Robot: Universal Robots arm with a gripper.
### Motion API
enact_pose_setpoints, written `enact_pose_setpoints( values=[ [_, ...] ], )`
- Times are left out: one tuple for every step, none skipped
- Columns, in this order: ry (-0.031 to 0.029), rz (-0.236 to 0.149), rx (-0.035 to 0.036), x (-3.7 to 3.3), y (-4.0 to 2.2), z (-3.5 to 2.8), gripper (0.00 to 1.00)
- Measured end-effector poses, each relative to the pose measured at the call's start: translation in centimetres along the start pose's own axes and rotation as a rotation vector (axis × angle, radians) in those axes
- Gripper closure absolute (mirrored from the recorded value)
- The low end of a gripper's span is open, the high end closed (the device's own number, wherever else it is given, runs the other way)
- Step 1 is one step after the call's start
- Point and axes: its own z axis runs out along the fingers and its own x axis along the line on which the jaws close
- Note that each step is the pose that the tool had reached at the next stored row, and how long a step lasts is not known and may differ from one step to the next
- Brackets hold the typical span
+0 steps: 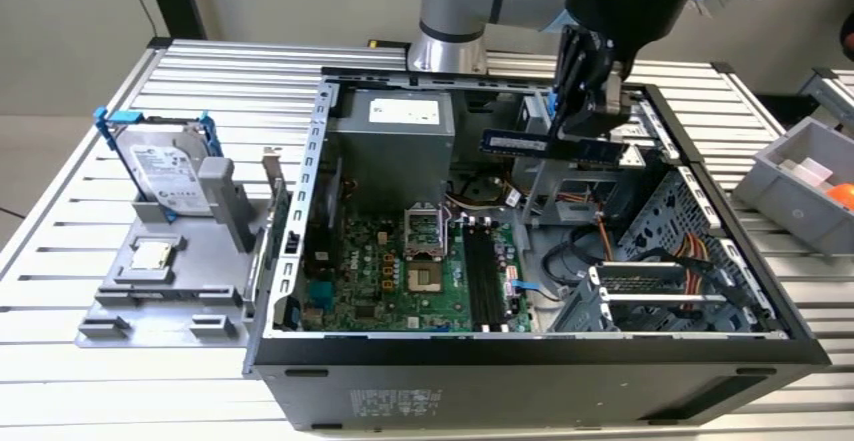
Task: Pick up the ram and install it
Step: 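Insert the ram into the slot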
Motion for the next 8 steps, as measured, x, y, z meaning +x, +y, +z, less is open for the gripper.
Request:
enact_pose_setpoints(
  values=[
    [-0.0004, 0.008, -0.0001, 0.01, 0.0, 0.0, 1.0],
    [-0.0007, 0.017, -0.0003, 0.02, 0.0, 0.0, 1.0],
    [-0.0012, 0.025, -0.0005, 0.03, 0.0, 0.0, 1.0],
    [-0.0015, 0.034, -0.0007, 0.04, 0.0, 0.01, 1.0],
    [-0.0016, 0.041, -0.0008, 0.05, 0.0, 0.0, 1.0],
    [-0.0021, 0.05, -0.001, 0.06, -0.01, 0.0, 1.0],
    [-0.0024, 0.058, -0.0012, 0.06, -0.01, 0.0, 1.0],
    [-0.0027, 0.066, -0.0014, 0.07, -0.01, 0.0, 1.0]
  ],
)
